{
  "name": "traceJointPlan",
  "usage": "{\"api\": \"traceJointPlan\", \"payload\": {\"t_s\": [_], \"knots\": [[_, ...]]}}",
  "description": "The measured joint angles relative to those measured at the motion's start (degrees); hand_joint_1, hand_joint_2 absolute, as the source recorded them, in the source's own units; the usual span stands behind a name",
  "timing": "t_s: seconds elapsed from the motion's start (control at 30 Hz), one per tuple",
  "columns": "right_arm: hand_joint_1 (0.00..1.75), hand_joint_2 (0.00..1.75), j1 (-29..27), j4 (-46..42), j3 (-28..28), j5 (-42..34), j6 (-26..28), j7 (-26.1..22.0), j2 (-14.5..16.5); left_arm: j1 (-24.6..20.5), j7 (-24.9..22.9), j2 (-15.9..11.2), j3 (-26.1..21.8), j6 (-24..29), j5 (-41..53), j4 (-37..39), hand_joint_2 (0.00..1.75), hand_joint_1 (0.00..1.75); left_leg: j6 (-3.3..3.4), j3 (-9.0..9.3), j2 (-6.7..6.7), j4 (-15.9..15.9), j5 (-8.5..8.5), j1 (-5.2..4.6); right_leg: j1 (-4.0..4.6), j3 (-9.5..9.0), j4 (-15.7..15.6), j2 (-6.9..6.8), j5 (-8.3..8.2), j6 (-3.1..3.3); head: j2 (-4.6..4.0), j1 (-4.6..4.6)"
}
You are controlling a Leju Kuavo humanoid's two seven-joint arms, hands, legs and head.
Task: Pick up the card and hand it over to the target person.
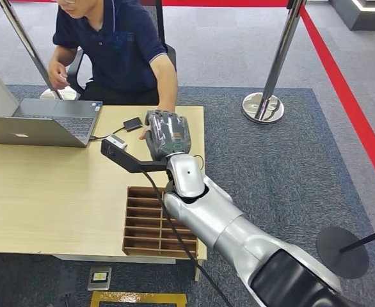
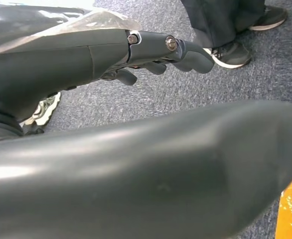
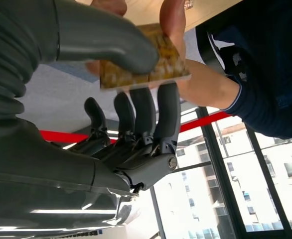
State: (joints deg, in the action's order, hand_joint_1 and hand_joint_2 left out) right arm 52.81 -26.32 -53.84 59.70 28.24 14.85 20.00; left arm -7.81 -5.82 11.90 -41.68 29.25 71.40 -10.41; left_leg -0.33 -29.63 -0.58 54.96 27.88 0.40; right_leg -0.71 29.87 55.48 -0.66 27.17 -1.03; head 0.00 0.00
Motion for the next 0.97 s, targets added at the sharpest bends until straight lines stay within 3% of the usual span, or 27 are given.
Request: {"api": "traceJointPlan", "payload": {"t_s": [0.07, 0.2, 0.47, 0.63, 0.77, 0.83, 0.97], "knots": [[0.00, 1.75, 0.0, 0.1, -0.1, 0.0, -0.3, 0.2, 0.0, 0.0, 0.0, 0.0, 0.0, 0.0, 0.0, 0.0, 0.00, 0.00, 0.00, 0.00, -0.01, 0.0, 0.00, 0.00, 0.00, 0.00, 0.0, -0.01, 0.00, 0.00, 0.00, 0.00], [0.00, 0.00, 0.1, 0.3, -0.3, 0.2, -0.1, 0.6, 0.0, 0.0, 0.0, 0.0, -0.1, 0.0, -0.1, 0.0, 0.00, 0.00, 0.00, -0.03, 0.01, 0.0, -0.01, 0.00, 0.00, 0.04, 0.0, 0.01, -0.02, 0.01, 0.00, 0.00], [0.00, 0.00, 0.3, 1.7, 5.1, 1.2, 3.5, -0.8, -1.6, 0.4, 0.2, -0.2, -0.6, -0.1, -0.5, -0.1, 0.00, 0.00, 0.00, -0.02, -0.06, 0.0, -0.01, 0.00, 0.00, 0.00, 0.0, -0.06, 0.00, 0.00, 0.00, 0.00], [0.00, 0.00, -2.3, -4.7, 13.2, 6.8, 6.6, -0.6, -8.5, 0.9, 0.6, -0.3, -1.4, 0.0, -1.2, -0.3, 0.00, 0.00, 0.03, -0.02, -0.23, 0.0, -0.04, 0.02, 0.02, -0.07, -0.1, -0.23, 0.01, -0.02, 0.00, 0.00], [0.00, 0.00, -7.0, -15.3, 24.5, 15.7, 7.1, -0.5, -16.4, 2.0, 1.9, 0.2, -2.6, 1.8, -2.6, -0.3, 0.00, 0.00, 0.05, -0.04, -0.36, 0.0, -0.06, 0.02, 0.02, -0.13, -0.1, -0.36, 0.00, -0.04, 0.00, 0.00], [0.00, 0.00, -8.3, -17.4, 28.1, 17.8, 6.5, -1.9, -17.1, 2.0, 1.8, 0.3, -2.6, 2.0, -2.5, -0.3, 0.00, 0.00, 0.06, -0.04, -0.41, 0.1, -0.05, 0.01, 0.01, -0.15, -0.2, -0.39, 0.01, -0.06, 0.00, 0.00], [0.00, 0.00, -11.7, -21.8, 33.1, 21.2, 10.9, 1.8, -21.0, 2.3, 1.1, 0.2, -3.0, 2.2, -2.8, -0.3, 0.00, 0.00, 0.05, -0.06, -0.22, 0.1, 0.00, -0.01, -0.02, -0.08, -0.1, -0.20, -0.01, -0.07, 0.00, 0.00]]}}
